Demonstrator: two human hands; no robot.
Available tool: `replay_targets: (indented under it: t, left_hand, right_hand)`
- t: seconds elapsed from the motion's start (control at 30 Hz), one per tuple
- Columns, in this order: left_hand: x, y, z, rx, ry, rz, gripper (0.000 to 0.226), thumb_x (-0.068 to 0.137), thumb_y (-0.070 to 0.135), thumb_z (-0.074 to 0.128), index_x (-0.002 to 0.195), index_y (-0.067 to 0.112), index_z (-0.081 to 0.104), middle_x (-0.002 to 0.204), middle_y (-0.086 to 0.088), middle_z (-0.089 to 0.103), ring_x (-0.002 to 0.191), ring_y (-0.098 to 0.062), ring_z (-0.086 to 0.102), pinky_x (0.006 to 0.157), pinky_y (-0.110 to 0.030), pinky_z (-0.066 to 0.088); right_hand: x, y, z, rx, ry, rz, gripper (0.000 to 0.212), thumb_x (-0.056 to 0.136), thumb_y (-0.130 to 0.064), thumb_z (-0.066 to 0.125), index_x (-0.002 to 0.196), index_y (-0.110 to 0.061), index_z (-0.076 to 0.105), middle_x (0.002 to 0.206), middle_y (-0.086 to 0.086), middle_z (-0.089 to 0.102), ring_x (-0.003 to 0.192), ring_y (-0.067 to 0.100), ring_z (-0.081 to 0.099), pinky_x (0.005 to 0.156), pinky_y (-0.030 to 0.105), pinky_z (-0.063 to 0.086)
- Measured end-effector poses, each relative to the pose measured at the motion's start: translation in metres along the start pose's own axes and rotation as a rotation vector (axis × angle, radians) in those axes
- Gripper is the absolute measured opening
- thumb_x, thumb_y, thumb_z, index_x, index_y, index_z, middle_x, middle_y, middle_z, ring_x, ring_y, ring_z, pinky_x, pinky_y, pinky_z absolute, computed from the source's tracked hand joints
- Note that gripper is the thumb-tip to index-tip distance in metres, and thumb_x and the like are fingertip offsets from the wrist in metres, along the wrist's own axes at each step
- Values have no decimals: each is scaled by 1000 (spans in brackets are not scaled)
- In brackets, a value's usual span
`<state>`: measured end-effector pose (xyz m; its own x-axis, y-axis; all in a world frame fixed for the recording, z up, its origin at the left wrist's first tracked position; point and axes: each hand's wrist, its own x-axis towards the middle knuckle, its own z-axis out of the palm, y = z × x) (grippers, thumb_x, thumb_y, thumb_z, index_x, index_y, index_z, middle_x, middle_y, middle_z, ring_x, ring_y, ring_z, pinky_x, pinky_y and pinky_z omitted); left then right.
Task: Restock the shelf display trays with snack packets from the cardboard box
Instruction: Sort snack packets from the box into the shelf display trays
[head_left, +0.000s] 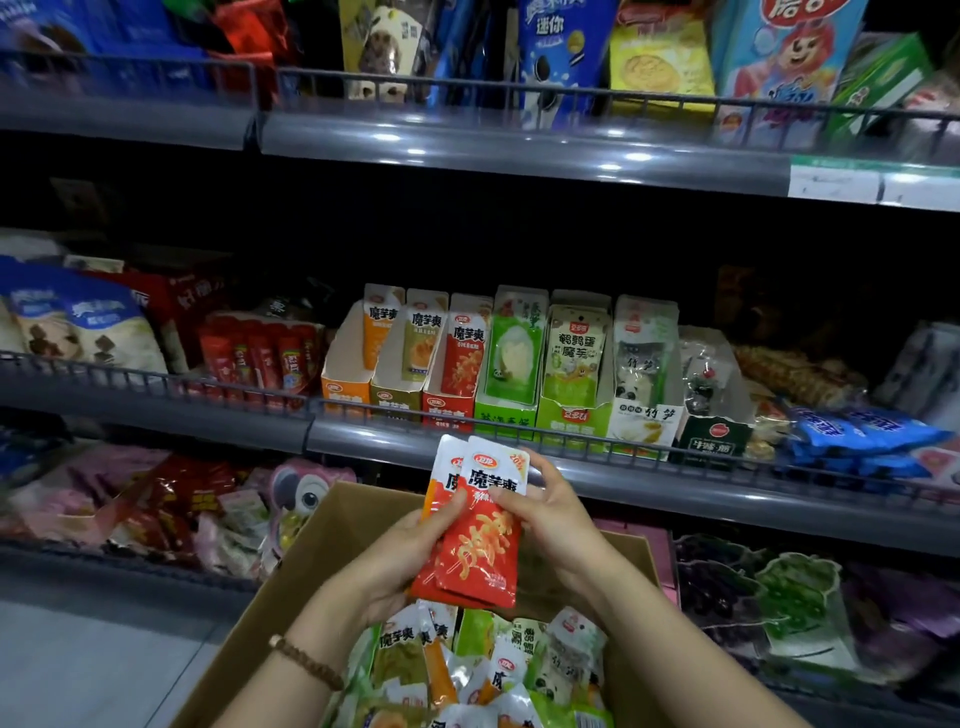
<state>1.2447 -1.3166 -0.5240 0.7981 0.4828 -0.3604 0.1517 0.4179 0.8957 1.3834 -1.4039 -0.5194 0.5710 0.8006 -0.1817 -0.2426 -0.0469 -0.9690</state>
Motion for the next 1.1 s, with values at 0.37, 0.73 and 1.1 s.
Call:
replay_targets:
  t: [0.37,0.73,1.1]
  left_hand:
    - [11,2,17,-30,152,175,40,81,48,63,109,21,59,93,-6,75,86,-25,72,81,-40,56]
    - [4,32,-14,131,213,363,40,66,23,79,102,20,60,86,3,75,79,-14,72,71,-29,55]
    - [40,81,-42,95,113,459,44,63,20,81,101,23,57,81,8,74,73,-9,71,55,-18,53]
  right_hand:
    - [5,2,22,320,136,-93,67,86,2,60,133,-37,34,105,10,69,83,25,70,72,42,57]
    - [29,-47,22,-12,48,-157,47,94,-6,52,136,-26,45,111,5,62,84,16,66,69,31,57]
    - [75,-104,15,-73,-323,91,40,89,-2,55,125,-19,48,105,10,65,93,21,65,66,27,60]
